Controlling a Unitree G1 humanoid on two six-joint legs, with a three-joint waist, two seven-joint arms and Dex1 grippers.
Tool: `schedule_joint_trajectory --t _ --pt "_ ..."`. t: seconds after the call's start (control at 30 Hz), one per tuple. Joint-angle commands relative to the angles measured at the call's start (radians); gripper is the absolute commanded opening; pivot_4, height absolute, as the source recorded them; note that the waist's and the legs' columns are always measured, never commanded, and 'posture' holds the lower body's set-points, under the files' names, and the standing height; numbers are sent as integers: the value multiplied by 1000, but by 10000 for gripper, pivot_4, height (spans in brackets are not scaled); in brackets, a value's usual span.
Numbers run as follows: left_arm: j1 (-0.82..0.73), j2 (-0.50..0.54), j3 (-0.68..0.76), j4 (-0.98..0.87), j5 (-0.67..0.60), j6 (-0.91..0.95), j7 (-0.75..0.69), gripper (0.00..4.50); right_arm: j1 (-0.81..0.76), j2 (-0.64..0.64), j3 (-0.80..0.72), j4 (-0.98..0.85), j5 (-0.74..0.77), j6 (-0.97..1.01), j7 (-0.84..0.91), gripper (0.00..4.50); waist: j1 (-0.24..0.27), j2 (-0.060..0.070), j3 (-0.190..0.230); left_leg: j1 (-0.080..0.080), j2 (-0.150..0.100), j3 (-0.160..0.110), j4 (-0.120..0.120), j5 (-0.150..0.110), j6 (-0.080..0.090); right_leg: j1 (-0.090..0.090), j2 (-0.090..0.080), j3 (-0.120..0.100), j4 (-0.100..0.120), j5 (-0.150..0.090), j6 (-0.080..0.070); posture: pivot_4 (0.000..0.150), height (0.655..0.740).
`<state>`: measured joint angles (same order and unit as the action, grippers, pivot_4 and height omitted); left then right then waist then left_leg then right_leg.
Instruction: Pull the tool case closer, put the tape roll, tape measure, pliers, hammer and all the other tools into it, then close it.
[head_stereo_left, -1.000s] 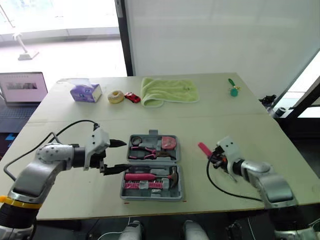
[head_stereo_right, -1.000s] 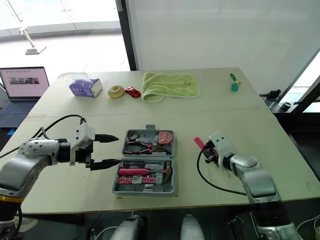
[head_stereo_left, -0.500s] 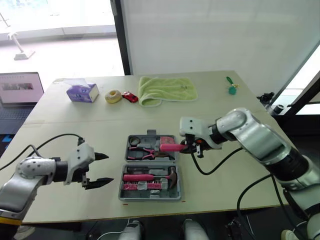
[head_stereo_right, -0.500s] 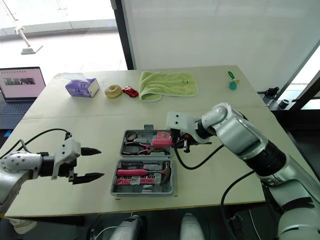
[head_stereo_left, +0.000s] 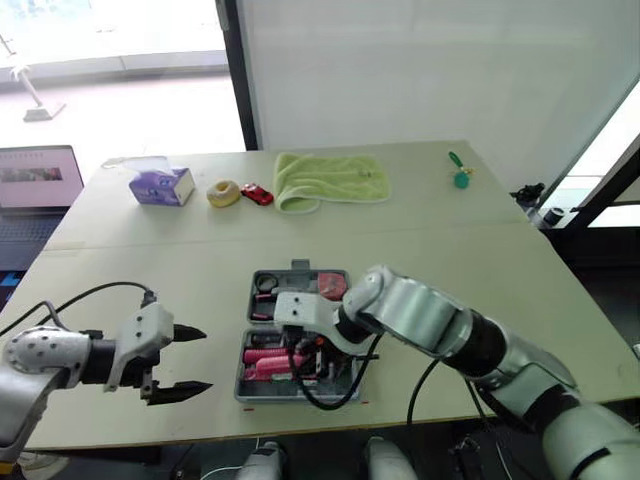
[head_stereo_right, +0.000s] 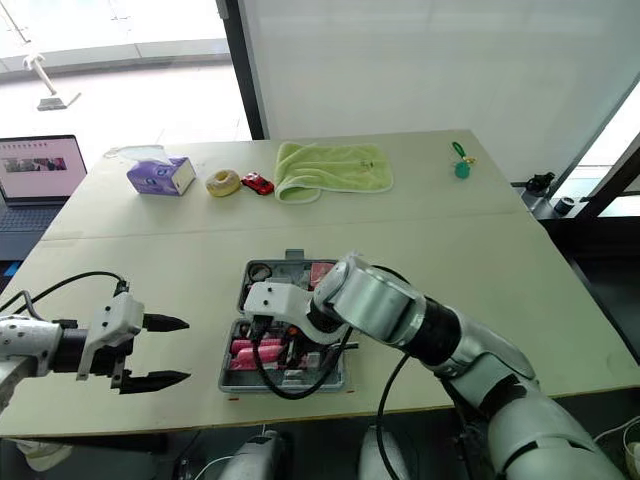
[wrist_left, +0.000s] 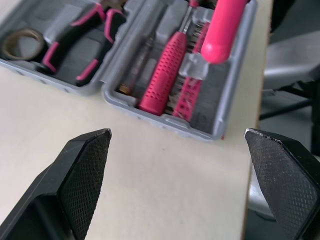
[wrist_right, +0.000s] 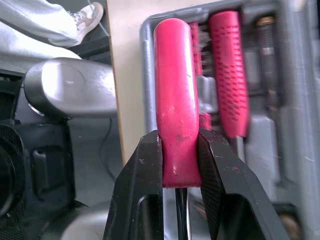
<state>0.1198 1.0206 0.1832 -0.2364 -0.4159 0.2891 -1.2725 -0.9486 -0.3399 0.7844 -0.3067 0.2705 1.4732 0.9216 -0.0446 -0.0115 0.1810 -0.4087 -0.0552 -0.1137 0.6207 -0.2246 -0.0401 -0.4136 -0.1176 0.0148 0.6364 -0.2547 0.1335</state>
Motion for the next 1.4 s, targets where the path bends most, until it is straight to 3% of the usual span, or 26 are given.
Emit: schedule_joint_trajectory --t 0.03,0.43,1.0,1.03,1.17,1.33,1.4 --pt "11 16 28 -8 -6 -11 -19 45000 0 52 26 12 26 19 -58 4307 0 0 0 0 0 0 0 0 0 0 0 0 0 0 0 1500 7400" --pt "10 5 25 -23 0 8 9 45000 2 95 126 136 37 -13 -175 4307 -1 0 0 0 0 0 0 0 0 -1 0 0 1 0 0 1500 7400" --pt "5 17 16 -14 35 10 26 45000 -5 179 130 200 41 -79 -222 4307 0 0 0 0 0 1 0 0 0 -8 1 2 5 0 0 1500 7400" --pt "5 18 15 -12 38 8 25 45000 -5 180 129 201 40 -82 -224 14875 0 0 0 0 0 1 0 0 0 -8 1 2 5 0 0 1500 7400" --pt "-7 17 11 -6 34 9 21 45000 -26 164 94 177 57 -79 -216 33084 -1 0 0 0 0 1 0 0 0 -8 1 2 8 0 -1 1500 7400" --pt "-27 13 6 3 29 10 18 45000 -57 85 -63 27 157 -45 -148 33084 3 0 0 0 0 1 0 1 -2 -8 1 2 10 -1 -1 1500 7400" --pt "-42 6 5 5 18 18 18 45000 -29 7 -106 -56 171 -119 -118 33084 4 0 0 0 0 1 0 1 -2 -7 1 2 9 -1 -1 1500 7400"
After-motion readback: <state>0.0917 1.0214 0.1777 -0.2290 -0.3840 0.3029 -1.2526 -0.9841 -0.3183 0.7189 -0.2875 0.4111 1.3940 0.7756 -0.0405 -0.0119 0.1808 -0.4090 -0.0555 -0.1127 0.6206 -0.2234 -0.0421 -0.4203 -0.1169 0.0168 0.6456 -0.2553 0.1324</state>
